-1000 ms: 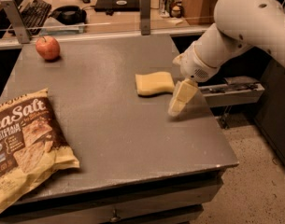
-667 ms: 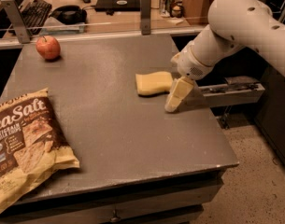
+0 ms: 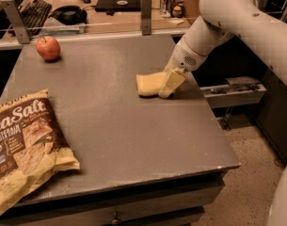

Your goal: Pick sponge

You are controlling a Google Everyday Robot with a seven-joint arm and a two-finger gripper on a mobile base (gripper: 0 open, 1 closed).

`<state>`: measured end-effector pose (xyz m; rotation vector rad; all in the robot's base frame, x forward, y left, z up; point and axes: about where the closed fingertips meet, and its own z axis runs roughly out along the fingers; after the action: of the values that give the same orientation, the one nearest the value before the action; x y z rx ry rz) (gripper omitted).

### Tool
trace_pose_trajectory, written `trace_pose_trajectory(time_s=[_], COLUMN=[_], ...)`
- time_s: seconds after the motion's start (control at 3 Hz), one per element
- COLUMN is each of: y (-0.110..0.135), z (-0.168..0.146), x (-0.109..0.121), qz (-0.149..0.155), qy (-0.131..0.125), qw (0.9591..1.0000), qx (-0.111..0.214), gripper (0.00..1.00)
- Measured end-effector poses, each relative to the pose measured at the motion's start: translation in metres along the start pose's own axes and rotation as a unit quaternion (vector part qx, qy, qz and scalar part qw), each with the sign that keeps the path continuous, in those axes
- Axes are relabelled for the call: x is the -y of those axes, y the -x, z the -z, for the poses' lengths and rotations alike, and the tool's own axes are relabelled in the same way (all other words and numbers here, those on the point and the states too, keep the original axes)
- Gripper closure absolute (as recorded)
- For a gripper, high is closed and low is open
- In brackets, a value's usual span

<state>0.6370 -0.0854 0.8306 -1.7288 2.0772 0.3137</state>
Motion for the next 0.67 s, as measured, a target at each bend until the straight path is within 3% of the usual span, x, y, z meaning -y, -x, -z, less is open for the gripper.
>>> trace_pose_trajectory(time_s=[0.33, 0.67], y=[0.013, 0.031], z=[0.017, 0.048], x=[-0.003, -0.015], qz=[0.002, 0.007], qy=[0.013, 0.013], qw=[0.9999, 0.9989], qx=[0.009, 0.045], gripper=[0.73, 0.96])
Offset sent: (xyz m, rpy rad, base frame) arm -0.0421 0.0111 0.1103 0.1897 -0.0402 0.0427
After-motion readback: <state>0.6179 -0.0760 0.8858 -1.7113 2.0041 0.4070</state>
